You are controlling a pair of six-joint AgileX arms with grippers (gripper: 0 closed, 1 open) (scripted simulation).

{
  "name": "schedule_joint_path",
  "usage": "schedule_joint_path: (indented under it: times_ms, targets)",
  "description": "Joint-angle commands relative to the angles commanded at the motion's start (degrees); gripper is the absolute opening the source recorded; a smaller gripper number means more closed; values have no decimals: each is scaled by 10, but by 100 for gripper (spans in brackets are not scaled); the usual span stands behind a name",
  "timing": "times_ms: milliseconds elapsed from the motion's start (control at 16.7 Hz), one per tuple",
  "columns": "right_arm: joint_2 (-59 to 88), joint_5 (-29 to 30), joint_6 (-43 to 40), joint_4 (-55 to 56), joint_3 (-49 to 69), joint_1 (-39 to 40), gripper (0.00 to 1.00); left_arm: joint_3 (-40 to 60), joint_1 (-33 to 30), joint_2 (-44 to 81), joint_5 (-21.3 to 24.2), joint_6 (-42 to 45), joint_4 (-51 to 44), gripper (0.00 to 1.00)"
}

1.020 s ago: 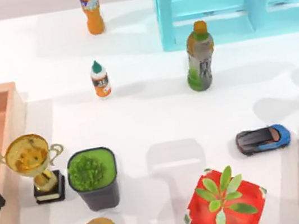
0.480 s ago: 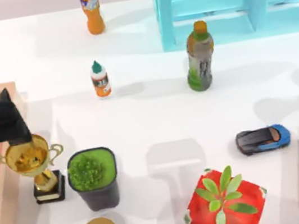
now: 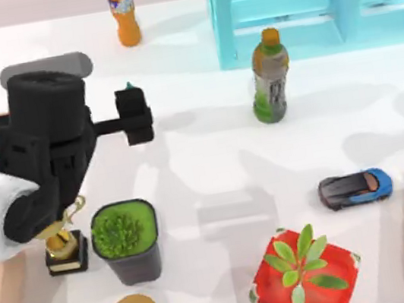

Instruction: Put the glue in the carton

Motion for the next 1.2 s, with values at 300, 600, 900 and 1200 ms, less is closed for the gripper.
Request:
schedule_joint_path:
  times_ms: [300,600,900,1200]
  targets:
    - [0,0,0,0,0,0,100,64,-48,154,-36,-28,26,100]
    - [0,0,0,0,0,0,100,71,-54,173,-41,-32,29,100]
    - [0,0,0,0,0,0,100,86,-45,186,-34,-26,30,100]
    - [0,0,0,0,0,0,100,169,-15,279,-9,-5,49,100]
